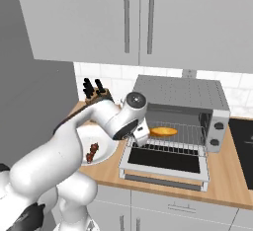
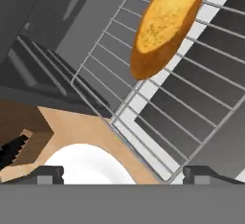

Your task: Pick up the kebab skewer and baguette bread, and place them inside the toaster oven. Close the toaster oven door and start by setting the timer.

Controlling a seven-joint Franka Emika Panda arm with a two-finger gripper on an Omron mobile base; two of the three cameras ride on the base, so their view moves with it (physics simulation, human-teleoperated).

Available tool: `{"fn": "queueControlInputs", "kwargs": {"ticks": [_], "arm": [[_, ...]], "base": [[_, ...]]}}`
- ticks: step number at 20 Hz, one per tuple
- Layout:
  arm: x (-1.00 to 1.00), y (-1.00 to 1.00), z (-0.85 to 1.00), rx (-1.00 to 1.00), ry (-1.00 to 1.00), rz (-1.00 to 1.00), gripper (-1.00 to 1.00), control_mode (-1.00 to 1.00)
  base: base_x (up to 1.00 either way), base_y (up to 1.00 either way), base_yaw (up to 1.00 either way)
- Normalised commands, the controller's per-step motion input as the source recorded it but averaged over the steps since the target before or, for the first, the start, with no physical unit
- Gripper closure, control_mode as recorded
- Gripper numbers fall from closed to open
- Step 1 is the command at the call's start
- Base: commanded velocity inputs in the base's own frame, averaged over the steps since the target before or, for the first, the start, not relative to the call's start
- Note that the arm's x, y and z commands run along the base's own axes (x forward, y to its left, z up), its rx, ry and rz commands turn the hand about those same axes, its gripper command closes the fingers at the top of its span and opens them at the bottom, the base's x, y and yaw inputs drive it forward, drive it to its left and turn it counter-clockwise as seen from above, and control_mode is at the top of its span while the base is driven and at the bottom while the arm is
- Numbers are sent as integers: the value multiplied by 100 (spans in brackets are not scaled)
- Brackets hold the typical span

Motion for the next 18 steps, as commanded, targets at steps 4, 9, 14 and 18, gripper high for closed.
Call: {"fn": "queueControlInputs", "kwargs": {"ticks": [4, 9, 14, 18], "arm": [[-23, 97, 0, -8, 10, 23, -100, -100], [-1, 98, 0, -12, 23, 16, -100, -100], [11, 58, 0, -13, 22, 3, -100, -100], [29, 27, -16, -14, 14, 0, -100, -100]], "base": [[0, 0, 0], [0, 0, 0], [0, 0, 0], [0, 0, 0]]}}
